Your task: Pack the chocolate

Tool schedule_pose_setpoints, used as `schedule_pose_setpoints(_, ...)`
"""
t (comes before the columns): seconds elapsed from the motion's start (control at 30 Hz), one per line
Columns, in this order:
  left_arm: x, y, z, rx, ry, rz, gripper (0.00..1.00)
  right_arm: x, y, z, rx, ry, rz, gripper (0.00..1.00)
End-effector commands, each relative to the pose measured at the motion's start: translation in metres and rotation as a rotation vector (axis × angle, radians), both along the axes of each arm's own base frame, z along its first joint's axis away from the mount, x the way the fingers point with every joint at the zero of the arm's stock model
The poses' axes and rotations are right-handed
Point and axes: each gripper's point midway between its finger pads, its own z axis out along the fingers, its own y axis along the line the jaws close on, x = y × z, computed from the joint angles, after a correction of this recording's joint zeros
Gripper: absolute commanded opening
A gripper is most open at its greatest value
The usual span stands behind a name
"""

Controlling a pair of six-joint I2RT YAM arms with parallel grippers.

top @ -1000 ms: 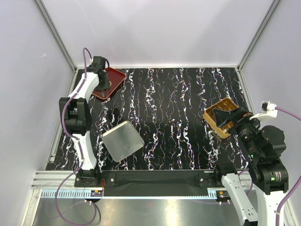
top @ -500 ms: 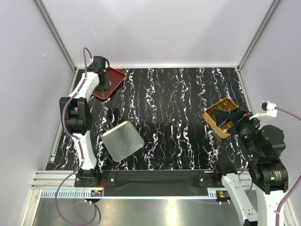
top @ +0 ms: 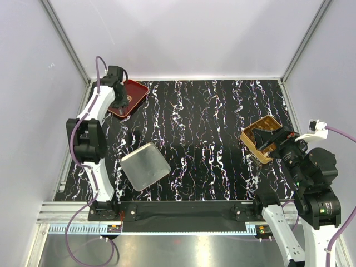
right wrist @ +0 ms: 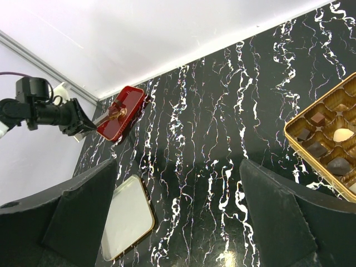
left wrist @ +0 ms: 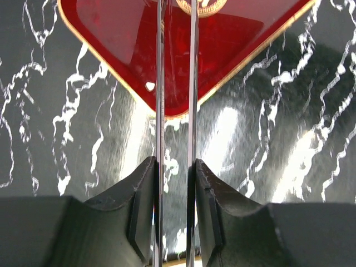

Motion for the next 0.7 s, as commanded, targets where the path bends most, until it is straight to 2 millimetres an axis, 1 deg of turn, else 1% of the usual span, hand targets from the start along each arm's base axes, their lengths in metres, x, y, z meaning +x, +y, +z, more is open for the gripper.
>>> schedule_pose_setpoints(0.0,-0.007,-0.007,0.040,-0.019,-0.091,-0.025,0.31,-0.004,-0.001,0.016,0.009,-0.056,-0.005,1.00)
schedule_pose_setpoints(0.13,-0.016,-0.014,0.044,-0.027,-0.093,-0.045,0.30,-0.005,0.000,0.018,0.015,-0.056,0.003,1.00)
schedule_pose_setpoints(0.23,-0.020,-0.024,0.050,-0.042,-0.092,-0.070,0.29,-0.007,0.001,0.021,0.018,-0.062,0.004,1.00)
schedule_pose_setpoints(0.27,-0.020,-0.033,0.053,-0.053,-0.098,-0.092,0.29,-0.007,0.000,0.021,0.017,-0.060,0.003,0.99)
schedule_pose_setpoints(0.33,-0.024,-0.043,0.063,-0.056,-0.111,-0.117,0.29,-0.008,0.001,0.023,0.022,-0.062,0.007,1.00)
schedule_pose_setpoints(0.37,-0.025,-0.059,0.068,-0.068,-0.121,-0.157,0.29,-0.008,0.001,0.023,0.022,-0.061,0.008,1.00)
schedule_pose_setpoints(0.4,-0.026,-0.066,0.072,-0.077,-0.133,-0.178,0.29,-0.009,0.001,0.026,0.026,-0.068,0.008,1.00)
schedule_pose_setpoints(0.43,-0.027,-0.076,0.083,-0.090,-0.165,-0.204,0.29,-0.009,0.001,0.027,0.027,-0.071,0.008,1.00)
schedule_pose_setpoints(0.47,-0.029,-0.094,0.089,-0.125,-0.180,-0.253,0.29,-0.010,0.001,0.028,0.027,-0.071,0.008,1.00)
schedule_pose_setpoints(0.53,-0.032,-0.113,0.109,-0.166,-0.228,-0.299,0.29,-0.011,0.001,0.031,0.027,-0.075,0.008,1.00)
schedule_pose_setpoints(0.57,-0.036,-0.134,0.116,-0.203,-0.240,-0.349,0.29,-0.011,0.001,0.032,0.025,-0.074,0.005,1.00)
schedule_pose_setpoints(0.63,-0.042,-0.160,0.136,-0.255,-0.286,-0.411,0.29,-0.012,0.001,0.033,0.027,-0.074,0.008,1.00)
schedule_pose_setpoints(0.67,-0.050,-0.183,0.141,-0.273,-0.291,-0.462,0.29,-0.013,0.001,0.034,0.027,-0.075,0.007,1.00)
